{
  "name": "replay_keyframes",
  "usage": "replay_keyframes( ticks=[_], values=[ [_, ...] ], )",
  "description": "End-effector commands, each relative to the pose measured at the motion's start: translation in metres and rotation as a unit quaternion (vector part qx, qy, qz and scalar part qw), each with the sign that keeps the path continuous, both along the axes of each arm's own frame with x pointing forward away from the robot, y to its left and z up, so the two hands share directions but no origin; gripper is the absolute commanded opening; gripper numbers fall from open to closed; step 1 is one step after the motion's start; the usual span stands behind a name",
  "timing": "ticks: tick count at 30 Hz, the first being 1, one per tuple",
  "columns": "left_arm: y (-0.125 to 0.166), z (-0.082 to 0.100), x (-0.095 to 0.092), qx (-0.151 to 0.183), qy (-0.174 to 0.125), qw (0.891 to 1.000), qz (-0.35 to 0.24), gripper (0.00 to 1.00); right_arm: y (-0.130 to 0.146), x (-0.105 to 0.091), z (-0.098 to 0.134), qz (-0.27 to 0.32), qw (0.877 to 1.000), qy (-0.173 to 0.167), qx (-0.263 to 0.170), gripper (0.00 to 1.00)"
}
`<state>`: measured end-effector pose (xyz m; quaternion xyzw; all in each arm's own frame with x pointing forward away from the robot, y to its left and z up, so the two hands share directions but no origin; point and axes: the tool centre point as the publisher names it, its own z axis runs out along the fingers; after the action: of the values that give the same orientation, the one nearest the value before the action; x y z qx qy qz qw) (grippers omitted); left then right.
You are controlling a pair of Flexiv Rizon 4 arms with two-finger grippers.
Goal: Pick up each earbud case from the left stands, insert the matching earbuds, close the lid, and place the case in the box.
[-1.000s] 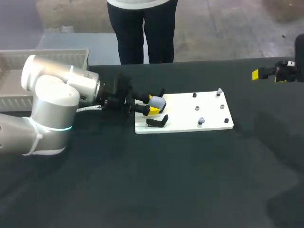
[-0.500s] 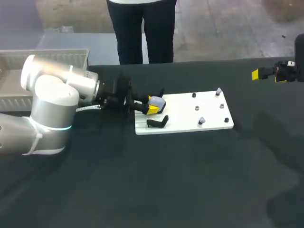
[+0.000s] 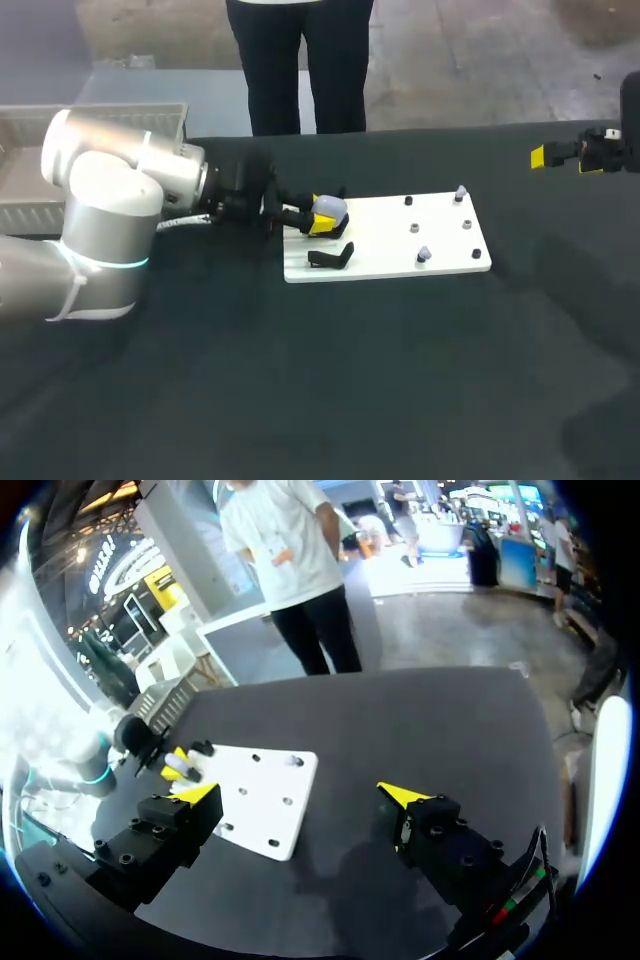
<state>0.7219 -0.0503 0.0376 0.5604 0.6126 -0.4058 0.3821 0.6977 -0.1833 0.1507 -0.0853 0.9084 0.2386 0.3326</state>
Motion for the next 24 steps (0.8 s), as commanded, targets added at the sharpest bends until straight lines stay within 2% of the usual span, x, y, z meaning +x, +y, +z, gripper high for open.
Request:
replay_keyframes(
  ticks=[1,11,18,24],
  values=[
    [0.006,0.015,-0.008,-0.006,-0.008,0.999,0.032,0.00,-0.001,0.001,-0.001,0.002,1.000,0.000,0.001,1.00],
    [-0.003,0.049,0.016,-0.032,-0.039,0.997,0.066,0.00,-0.001,0.001,-0.001,0.002,1.000,0.000,0.001,1.00],
    [-0.023,0.062,0.026,-0.058,-0.047,0.993,0.090,0.00,0.043,-0.001,0.003,0.042,0.999,-0.017,-0.006,1.00],
    [-0.049,0.076,0.028,-0.074,-0.062,0.993,0.075,0.00,0.086,-0.005,0.000,0.090,0.996,-0.015,-0.005,1.00]
  ],
)
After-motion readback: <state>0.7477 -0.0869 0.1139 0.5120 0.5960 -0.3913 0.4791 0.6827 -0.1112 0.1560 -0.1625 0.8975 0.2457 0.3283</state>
